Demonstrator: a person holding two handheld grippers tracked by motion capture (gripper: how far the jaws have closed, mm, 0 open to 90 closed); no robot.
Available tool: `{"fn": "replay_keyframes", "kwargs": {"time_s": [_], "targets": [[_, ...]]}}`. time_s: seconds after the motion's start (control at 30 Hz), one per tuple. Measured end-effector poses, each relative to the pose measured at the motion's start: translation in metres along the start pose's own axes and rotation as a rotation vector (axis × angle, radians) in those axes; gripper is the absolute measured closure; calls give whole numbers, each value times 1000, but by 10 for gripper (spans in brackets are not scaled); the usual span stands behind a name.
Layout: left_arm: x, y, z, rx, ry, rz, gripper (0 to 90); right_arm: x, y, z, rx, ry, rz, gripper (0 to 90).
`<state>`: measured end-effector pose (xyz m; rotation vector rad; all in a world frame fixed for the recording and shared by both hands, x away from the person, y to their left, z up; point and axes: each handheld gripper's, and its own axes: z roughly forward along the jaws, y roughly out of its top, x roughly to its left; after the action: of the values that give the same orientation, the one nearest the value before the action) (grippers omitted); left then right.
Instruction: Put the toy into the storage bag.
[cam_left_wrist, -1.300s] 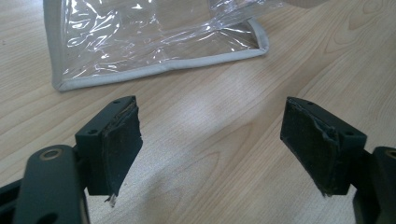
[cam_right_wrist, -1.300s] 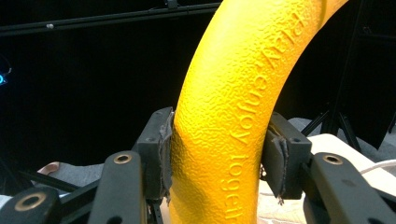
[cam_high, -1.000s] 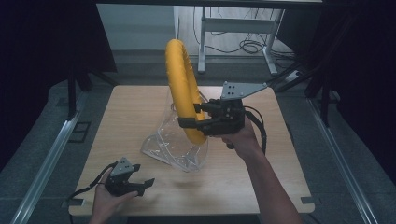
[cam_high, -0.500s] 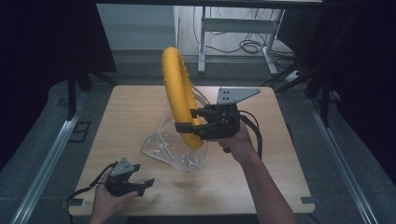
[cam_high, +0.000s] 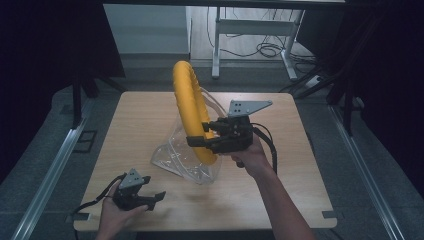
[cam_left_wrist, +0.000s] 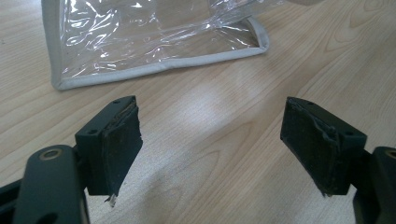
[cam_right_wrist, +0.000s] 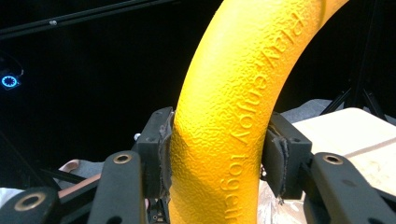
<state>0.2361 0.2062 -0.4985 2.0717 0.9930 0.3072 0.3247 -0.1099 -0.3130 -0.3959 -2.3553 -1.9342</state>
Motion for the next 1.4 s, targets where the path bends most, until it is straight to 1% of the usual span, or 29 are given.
{"fn": "replay_keyframes", "kwargs": {"time_s": [0.17,0.3,0.57,0.6,0.67,0.77,0.83,1.0,1.13,1.23,1.33,1.4], "targets": [[0,0,0,2,-1,2,202,-4,-6,2,8,2,17,494],[0,0,0,1,-1,1,202,-6,-11,3,7,-1,18,494],[0,0,1,3,-1,2,201,-13,-24,7,25,4,52,493],[0,0,0,3,-1,2,201,-15,-28,8,27,1,61,493],[0,0,0,2,1,1,202,-17,-30,9,28,0,66,493],[0,0,0,1,0,1,202,-24,-38,13,36,-1,90,492],[0,0,0,1,0,1,201,-25,-39,14,37,-2,93,492],[1,0,-1,1,0,3,202,-32,-46,18,43,6,121,492],[1,0,-1,0,0,3,201,-35,-49,21,52,13,128,490],[0,0,-1,-1,-1,2,201,-39,-52,20,49,16,140,488],[1,0,-2,0,0,4,201,-43,-55,19,50,-5,148,482],[0,0,-1,1,0,4,201,-46,-56,17,53,-34,145,474]]}}
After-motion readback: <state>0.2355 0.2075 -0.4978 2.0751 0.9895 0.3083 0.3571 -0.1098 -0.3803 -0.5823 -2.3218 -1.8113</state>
